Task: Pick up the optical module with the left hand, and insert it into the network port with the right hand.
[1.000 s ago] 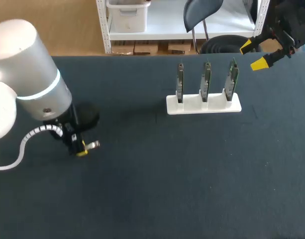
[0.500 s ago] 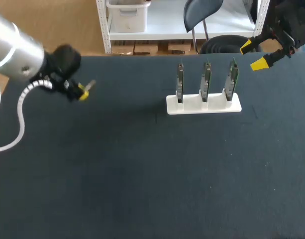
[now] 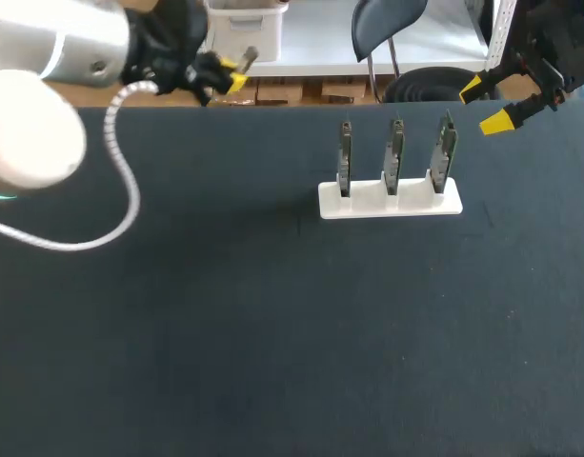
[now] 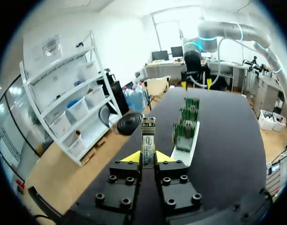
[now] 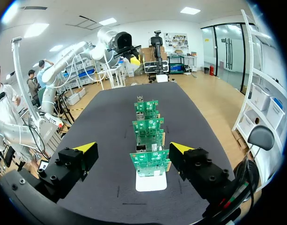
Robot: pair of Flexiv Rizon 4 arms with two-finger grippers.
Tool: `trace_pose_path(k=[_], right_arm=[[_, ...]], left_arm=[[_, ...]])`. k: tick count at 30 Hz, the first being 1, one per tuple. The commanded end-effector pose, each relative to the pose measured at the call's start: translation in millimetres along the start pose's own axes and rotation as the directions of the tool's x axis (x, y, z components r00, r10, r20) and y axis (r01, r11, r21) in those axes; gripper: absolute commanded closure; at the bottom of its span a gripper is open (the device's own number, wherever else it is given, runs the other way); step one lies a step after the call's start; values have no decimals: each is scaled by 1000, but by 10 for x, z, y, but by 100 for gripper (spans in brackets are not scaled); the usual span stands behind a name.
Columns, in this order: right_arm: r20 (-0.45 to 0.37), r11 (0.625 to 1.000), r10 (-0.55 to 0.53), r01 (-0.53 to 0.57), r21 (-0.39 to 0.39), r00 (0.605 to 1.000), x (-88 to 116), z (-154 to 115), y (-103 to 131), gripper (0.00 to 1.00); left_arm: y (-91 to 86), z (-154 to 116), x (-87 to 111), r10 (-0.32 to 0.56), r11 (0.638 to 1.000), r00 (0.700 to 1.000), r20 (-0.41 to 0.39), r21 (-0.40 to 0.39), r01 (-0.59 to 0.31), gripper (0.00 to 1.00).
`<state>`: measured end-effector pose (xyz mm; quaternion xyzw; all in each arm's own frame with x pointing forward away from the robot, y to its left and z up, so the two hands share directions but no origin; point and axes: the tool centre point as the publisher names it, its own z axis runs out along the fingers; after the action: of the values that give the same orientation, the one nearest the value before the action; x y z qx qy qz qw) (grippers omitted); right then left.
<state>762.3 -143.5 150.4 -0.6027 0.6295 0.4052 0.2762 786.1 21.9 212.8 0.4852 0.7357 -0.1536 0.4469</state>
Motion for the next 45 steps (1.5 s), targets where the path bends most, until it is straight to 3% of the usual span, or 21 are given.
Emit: trace_pose_path(k=[1,11,24,33,45], right_arm=[[-1,1000,0,0,6,1000,-2,7,25,0],[-1,1000,0,0,6,1000,-2,7,25,0],[-1,1000,0,0,6,1000,-2,7,25,0],[-1,1000,0,0,6,1000,-2,7,25,0],[-1,1000,0,0,6,1000,-2,7,25,0]], left_arm=[[31,378,-339,46,995,966,256,77,-68,100],[-263,733,-989,54,968,903,427,200,-152,100],[-667,1021,-1433,29,923,826,563,302,-239,100],[-973,1294,-1526,-17,883,821,570,395,-255,100],[-1233,1623,-1557,-67,864,843,535,453,-219,100]])
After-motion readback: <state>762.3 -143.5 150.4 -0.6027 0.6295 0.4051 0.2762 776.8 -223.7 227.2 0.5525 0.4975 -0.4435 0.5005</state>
